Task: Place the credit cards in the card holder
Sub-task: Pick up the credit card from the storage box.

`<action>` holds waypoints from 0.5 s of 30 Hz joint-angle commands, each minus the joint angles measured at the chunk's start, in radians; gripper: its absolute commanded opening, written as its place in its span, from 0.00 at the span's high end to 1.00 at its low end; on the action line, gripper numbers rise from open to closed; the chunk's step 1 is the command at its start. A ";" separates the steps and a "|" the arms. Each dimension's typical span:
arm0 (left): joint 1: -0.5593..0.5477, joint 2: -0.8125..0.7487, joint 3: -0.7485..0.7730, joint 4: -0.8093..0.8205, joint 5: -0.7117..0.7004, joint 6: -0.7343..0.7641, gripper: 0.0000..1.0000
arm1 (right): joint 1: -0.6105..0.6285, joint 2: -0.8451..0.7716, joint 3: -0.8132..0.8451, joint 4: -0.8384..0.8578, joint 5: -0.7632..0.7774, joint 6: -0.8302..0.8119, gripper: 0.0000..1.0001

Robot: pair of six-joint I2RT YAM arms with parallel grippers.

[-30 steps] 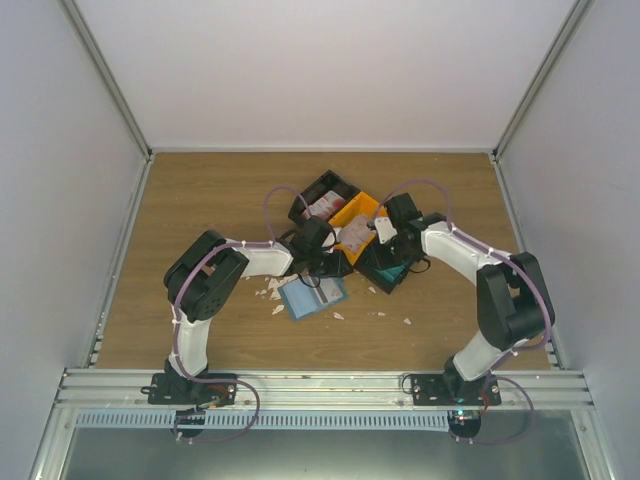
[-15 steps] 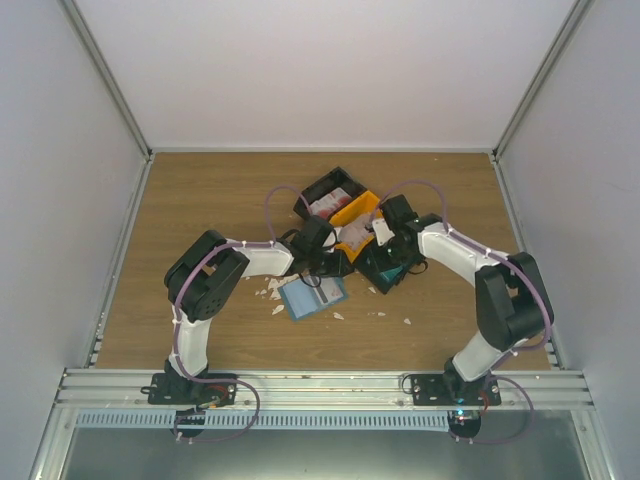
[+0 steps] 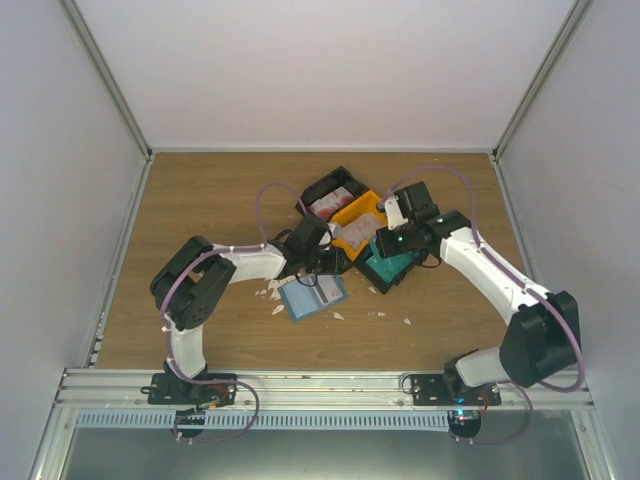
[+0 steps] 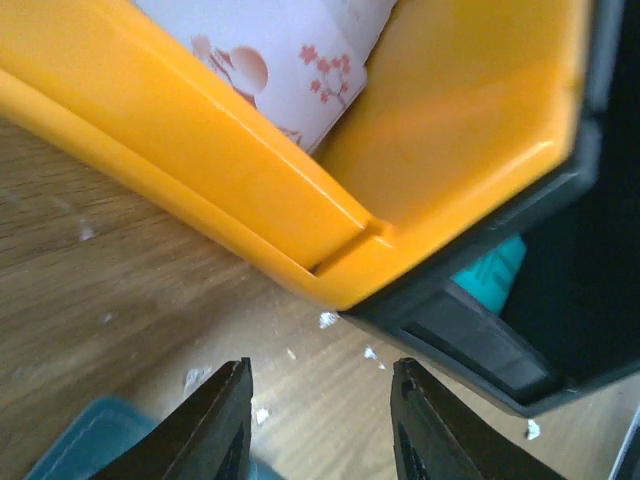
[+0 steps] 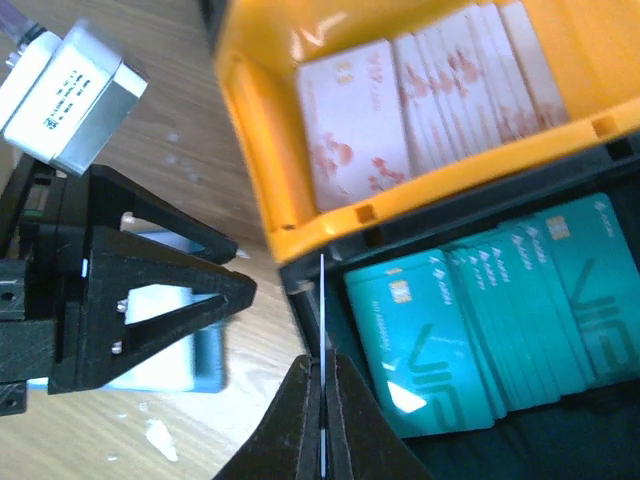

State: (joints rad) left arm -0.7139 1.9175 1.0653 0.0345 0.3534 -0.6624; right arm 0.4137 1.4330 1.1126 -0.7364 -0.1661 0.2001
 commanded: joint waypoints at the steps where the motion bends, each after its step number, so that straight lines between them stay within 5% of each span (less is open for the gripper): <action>1: -0.006 -0.167 -0.072 0.063 -0.104 0.005 0.55 | 0.007 -0.054 -0.008 0.086 -0.155 0.031 0.99; 7: 0.019 -0.428 -0.244 0.088 -0.162 -0.003 0.39 | 0.007 -0.067 -0.091 0.333 -0.455 0.145 0.99; 15: 0.081 -0.737 -0.432 0.145 0.031 -0.023 0.26 | 0.006 -0.052 -0.177 0.675 -0.813 0.365 0.99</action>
State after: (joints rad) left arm -0.6491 1.2800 0.6800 0.1009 0.2798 -0.6796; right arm 0.4152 1.3766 0.9680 -0.3038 -0.7307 0.4206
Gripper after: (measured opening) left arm 0.715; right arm 0.009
